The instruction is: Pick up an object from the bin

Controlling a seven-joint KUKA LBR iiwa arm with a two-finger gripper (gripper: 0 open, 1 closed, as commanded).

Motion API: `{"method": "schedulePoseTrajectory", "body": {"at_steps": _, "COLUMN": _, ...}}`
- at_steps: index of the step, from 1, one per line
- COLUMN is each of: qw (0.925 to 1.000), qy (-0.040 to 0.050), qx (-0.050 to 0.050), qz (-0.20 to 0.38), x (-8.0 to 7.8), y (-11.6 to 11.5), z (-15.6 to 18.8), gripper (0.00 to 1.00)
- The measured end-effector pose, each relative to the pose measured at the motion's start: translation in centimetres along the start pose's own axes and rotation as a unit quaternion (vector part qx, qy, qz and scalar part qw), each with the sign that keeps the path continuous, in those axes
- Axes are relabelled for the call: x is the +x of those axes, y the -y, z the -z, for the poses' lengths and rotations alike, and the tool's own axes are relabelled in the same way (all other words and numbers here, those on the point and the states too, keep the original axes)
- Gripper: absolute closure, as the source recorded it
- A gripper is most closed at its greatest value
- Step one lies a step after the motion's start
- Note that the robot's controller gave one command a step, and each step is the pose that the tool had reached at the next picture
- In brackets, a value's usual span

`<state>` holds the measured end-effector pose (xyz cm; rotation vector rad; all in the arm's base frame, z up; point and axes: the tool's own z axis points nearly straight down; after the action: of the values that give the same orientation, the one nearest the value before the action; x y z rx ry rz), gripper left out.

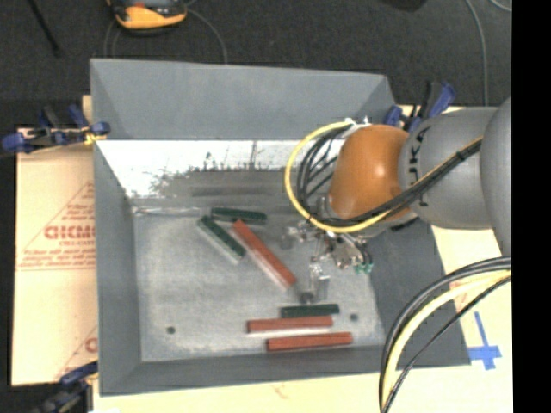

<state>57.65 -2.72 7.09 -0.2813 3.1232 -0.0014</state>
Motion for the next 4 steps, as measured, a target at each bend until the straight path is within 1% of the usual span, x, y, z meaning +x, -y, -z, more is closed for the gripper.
{"method": "schedulePoseTrajectory", "body": {"at_steps": 1, "qw": 1.0000, "qy": 0.0000, "qx": 0.000, "qz": 0.000, "x": 0.0, "y": 0.0, "z": 0.0, "gripper": 0.00}}
{"method": "schedulePoseTrajectory", "body": {"at_steps": 2, "qw": 0.9994, "qy": 0.0006, "qx": -0.001, "qz": -0.033, "x": -1.3, "y": -9.0, "z": 0.1, "gripper": 1.00}}
{"method": "schedulePoseTrajectory", "body": {"at_steps": 3, "qw": 0.9995, "qy": 0.0007, "qx": -0.001, "qz": -0.033, "x": -1.3, "y": -9.0, "z": 0.1, "gripper": 1.00}}
{"method": "schedulePoseTrajectory", "body": {"at_steps": 4, "qw": 1.0000, "qy": -0.0040, "qx": -0.001, "qz": -0.004, "x": -3.4, "y": -7.9, "z": 4.2, "gripper": 1.00}}
